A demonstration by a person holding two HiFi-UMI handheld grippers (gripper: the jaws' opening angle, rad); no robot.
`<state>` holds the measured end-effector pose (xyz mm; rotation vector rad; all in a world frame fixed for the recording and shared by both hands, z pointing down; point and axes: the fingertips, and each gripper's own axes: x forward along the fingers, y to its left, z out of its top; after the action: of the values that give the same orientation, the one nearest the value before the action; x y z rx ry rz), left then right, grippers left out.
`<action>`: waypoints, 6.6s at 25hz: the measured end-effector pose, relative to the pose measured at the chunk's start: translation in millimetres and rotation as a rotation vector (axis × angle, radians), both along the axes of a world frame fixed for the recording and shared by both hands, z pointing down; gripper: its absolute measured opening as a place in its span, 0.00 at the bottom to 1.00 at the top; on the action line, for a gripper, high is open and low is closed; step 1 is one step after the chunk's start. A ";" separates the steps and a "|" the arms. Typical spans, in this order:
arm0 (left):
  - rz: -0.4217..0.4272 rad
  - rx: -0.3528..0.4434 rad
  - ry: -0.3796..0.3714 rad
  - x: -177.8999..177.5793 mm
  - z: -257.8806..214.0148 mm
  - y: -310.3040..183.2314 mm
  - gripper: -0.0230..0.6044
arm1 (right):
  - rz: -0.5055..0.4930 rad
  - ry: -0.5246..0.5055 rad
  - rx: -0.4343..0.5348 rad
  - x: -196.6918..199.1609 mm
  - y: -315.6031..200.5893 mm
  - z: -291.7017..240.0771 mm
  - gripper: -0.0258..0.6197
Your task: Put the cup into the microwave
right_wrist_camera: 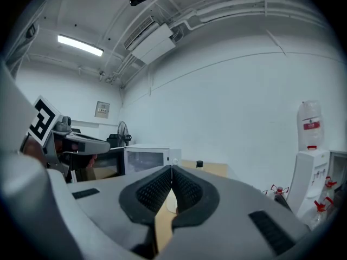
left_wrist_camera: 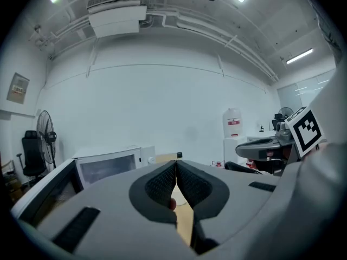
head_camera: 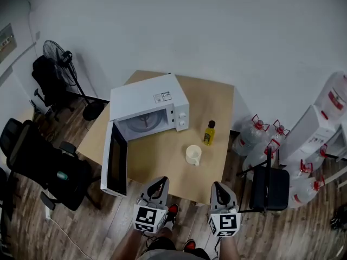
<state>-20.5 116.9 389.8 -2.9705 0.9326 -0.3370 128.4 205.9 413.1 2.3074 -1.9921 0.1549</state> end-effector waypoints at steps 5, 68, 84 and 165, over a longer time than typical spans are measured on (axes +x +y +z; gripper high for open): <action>0.040 -0.047 -0.038 22.8 26.2 -48.3 0.07 | 0.015 -0.029 -0.052 16.9 -48.3 27.7 0.07; -0.005 -0.233 -0.143 40.0 170.0 -182.1 0.07 | -0.077 -0.101 -0.277 38.3 -186.0 199.9 0.12; -0.099 -0.156 -0.074 2.0 107.4 -202.4 0.07 | -0.136 -0.031 -0.176 16.8 -220.0 122.2 0.12; -0.405 -0.226 -0.025 -76.0 128.7 -350.1 0.07 | -0.412 0.042 -0.176 -88.5 -497.5 174.4 0.13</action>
<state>-96.5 -233.2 518.5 -2.9372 1.5935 -0.5127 39.8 -291.6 587.5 1.7403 -2.2753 0.2360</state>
